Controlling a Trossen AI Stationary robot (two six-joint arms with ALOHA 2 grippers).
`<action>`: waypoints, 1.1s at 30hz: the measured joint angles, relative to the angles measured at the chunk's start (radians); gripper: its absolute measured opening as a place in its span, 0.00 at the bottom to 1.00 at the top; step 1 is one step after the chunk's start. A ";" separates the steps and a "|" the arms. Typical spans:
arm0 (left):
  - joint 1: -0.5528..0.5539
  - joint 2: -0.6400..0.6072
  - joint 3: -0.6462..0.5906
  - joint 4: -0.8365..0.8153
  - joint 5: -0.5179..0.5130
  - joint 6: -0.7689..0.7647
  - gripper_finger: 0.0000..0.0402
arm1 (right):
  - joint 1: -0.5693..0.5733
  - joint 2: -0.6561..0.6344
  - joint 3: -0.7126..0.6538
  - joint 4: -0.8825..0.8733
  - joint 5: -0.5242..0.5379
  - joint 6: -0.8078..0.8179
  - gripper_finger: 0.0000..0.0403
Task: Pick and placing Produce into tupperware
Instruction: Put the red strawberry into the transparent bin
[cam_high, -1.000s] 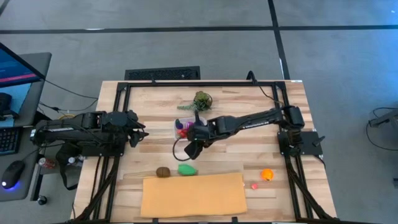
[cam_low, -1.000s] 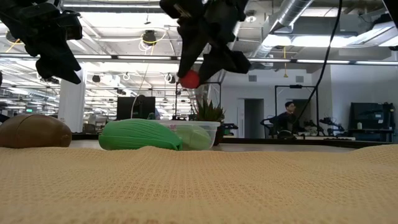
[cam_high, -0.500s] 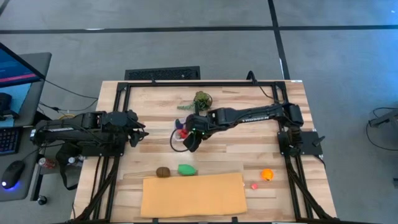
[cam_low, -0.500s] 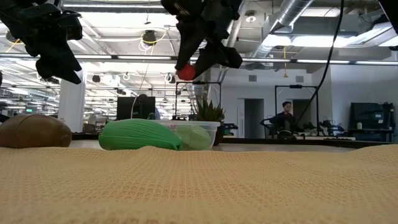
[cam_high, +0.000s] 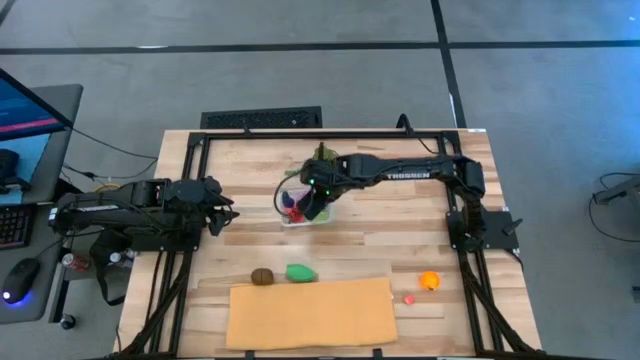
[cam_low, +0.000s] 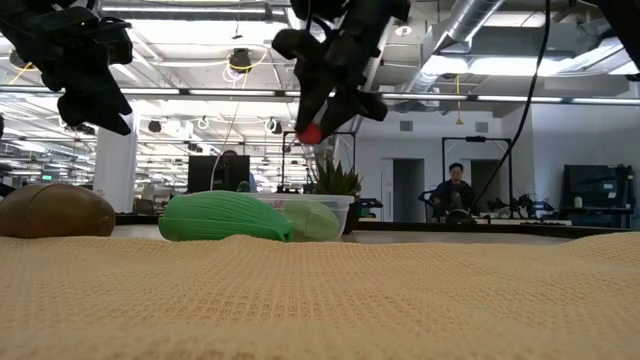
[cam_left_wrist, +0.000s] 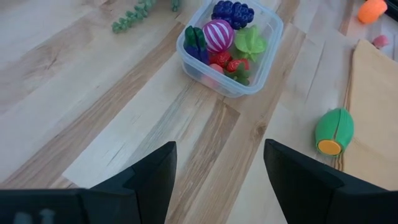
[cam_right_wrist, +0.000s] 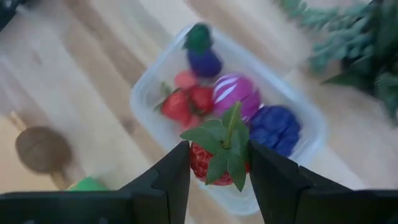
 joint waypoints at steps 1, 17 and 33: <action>0.000 0.000 0.000 0.000 0.000 0.000 0.58 | -0.009 0.000 0.000 0.003 0.000 -0.003 0.35; 0.000 0.000 0.000 0.000 -0.011 -0.011 0.58 | -0.054 0.046 -0.004 0.147 -0.014 -0.032 0.36; 0.000 0.000 0.000 0.000 -0.011 -0.011 0.58 | -0.023 0.137 -0.004 0.303 -0.112 -0.020 0.36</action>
